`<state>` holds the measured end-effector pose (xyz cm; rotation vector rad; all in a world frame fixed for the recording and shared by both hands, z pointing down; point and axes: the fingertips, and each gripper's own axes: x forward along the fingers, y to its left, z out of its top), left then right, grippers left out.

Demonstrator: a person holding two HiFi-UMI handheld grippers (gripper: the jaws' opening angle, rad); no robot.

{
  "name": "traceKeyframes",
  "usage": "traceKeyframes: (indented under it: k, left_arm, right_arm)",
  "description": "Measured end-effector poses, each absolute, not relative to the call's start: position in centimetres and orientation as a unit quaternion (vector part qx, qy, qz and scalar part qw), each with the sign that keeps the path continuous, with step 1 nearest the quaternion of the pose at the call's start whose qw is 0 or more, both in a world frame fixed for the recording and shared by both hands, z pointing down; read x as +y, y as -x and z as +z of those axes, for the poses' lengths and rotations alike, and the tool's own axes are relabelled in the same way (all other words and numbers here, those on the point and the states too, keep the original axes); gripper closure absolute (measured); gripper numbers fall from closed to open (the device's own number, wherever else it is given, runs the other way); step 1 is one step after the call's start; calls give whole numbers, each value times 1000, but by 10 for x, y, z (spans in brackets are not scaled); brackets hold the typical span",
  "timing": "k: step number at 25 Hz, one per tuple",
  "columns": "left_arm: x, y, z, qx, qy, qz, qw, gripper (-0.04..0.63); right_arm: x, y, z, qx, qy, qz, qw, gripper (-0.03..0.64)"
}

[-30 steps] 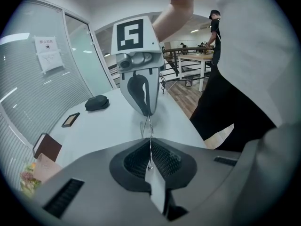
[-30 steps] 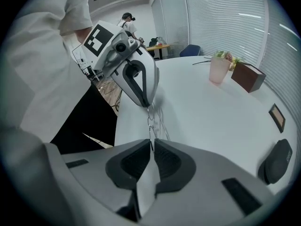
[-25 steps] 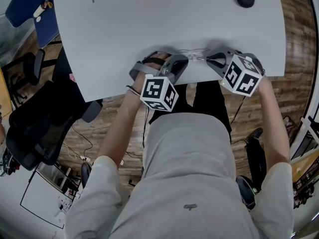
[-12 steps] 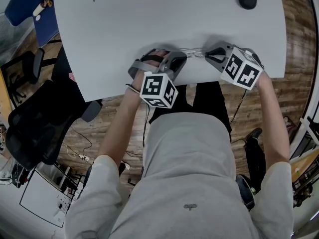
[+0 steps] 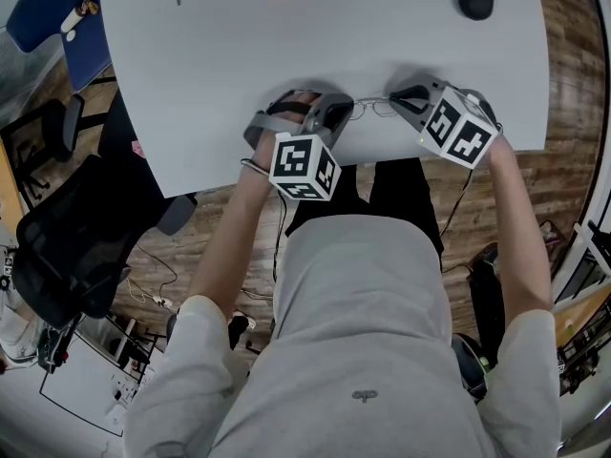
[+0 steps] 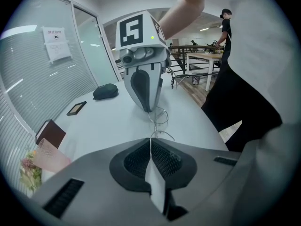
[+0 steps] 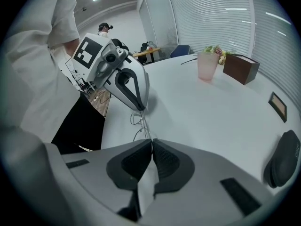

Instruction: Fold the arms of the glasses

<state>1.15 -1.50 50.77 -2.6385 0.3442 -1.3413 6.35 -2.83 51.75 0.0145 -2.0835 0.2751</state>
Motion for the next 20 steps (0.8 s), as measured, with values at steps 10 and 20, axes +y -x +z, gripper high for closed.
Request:
traceKeyframes:
  k: [10, 20]
  left_arm:
    - [-14, -6, 515, 108, 882, -453, 74, 571]
    - [-15, -4, 522, 111, 880, -458, 60, 571]
  right_arm:
    - [-26, -60, 526, -854, -12, 121, 505, 598]
    - [-27, -60, 533, -849, -18, 122, 513, 594]
